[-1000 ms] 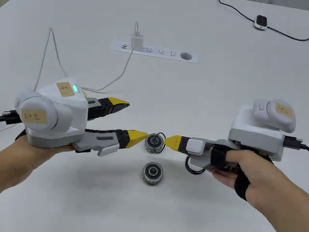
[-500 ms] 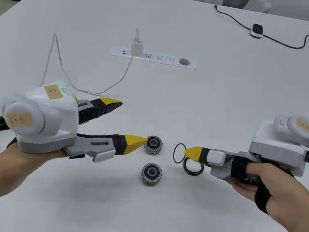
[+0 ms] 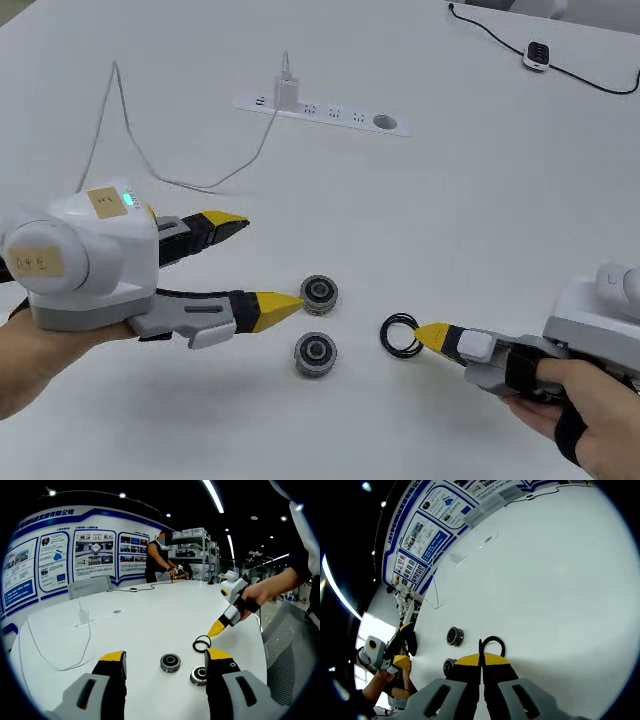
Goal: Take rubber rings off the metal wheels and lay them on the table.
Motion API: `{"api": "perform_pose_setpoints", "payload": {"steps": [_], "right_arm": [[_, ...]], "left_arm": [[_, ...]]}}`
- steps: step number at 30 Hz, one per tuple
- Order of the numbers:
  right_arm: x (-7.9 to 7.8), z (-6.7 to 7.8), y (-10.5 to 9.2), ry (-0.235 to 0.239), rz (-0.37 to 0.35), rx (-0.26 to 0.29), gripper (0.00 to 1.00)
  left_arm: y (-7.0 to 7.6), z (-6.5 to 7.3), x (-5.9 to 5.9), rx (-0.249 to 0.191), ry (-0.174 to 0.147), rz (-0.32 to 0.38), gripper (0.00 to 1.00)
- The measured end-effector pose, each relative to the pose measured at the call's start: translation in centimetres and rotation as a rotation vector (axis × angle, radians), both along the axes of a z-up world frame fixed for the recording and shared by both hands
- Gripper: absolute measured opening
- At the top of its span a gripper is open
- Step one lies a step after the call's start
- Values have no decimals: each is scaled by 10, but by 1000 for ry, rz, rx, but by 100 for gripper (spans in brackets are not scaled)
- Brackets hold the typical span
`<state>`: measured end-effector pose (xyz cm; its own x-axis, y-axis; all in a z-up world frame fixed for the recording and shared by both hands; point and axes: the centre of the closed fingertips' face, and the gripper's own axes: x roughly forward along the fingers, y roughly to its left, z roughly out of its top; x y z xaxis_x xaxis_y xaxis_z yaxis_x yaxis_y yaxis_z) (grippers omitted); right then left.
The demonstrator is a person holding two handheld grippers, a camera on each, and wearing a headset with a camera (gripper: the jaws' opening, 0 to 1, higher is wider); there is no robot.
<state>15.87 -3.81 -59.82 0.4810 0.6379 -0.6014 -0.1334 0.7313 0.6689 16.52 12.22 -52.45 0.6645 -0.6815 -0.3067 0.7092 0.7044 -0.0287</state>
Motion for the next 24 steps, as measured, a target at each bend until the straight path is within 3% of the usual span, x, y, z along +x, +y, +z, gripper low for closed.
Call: {"api": "perform_pose_setpoints", "payload": {"steps": [8, 18, 20, 23, 24], "right_arm": [[2, -9, -11, -2, -26, -79, 2], [1, -10, -14, -17, -7, -134, 10], [1, -7, -16, -41, 7, -154, 11], [3, -2, -18, -120, 63, -205, 13], [3, -2, -20, -158, 108, -251, 15]], "left_arm": [[3, -5, -6, 6, 16, 6, 67], [6, -7, -18, 13, 29, 11, 67], [7, -6, -20, 14, 26, 14, 67], [9, -4, -21, 19, 18, 25, 68], [11, -2, -20, 19, 13, 39, 70]]}}
